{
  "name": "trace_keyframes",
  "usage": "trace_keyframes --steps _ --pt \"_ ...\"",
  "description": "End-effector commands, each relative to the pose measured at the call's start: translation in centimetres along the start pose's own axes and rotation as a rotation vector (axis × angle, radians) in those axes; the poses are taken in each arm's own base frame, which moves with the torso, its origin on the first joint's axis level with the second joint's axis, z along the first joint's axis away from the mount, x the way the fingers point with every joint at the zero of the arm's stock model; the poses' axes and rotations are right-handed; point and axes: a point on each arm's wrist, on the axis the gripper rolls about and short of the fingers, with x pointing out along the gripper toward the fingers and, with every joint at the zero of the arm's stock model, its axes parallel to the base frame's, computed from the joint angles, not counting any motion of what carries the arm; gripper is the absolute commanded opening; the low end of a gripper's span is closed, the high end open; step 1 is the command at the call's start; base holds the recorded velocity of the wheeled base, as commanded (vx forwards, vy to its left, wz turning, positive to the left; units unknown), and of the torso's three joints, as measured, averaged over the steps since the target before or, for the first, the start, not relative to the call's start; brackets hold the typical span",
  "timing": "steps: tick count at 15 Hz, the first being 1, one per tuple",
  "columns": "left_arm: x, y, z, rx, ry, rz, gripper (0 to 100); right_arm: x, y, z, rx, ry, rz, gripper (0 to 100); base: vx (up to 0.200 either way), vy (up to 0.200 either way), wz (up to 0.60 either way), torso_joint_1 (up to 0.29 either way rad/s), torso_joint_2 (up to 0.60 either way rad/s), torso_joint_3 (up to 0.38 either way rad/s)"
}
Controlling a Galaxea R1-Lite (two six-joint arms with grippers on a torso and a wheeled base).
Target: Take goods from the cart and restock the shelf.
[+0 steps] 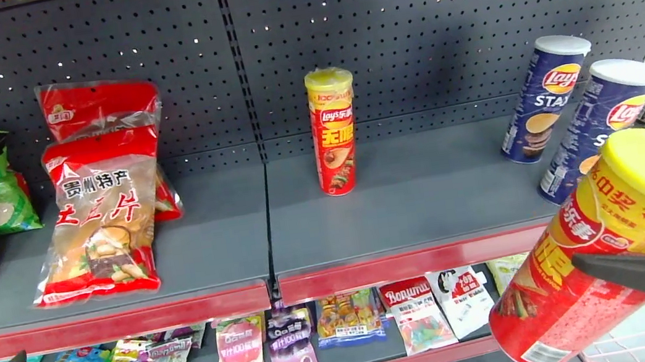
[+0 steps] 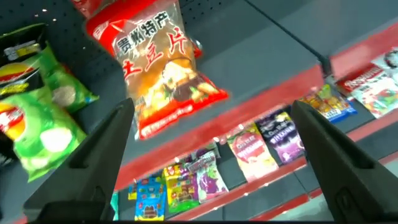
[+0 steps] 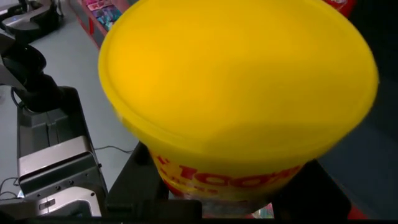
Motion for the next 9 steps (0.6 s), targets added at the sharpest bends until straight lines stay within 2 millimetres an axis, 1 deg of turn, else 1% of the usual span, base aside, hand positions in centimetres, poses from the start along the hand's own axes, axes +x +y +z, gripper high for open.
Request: trace_keyframes --steps 1,4,9 --pt "0.04 -0.02 -0.04 0.001 0.003 -0.001 100 0.06 -0.02 0.0 0.0 0.001 0.002 0 0.2 0.0 0.0 0.017 0.01 0.002" --pt "0.03 0.0 0.02 0.0 0.0 -0.001 100 0.06 -0.02 0.04 -0.001 -0.001 0.001 0 0.2 0.0 0.0 0.007 0.0 0.002" --pt "-0.02 -0.01 0.07 0.029 -0.008 -0.013 100 0.0 0.01 0.03 -0.002 -0.002 0.001 0 0.0 0.0 0.0 0.0 0.0 0.0"
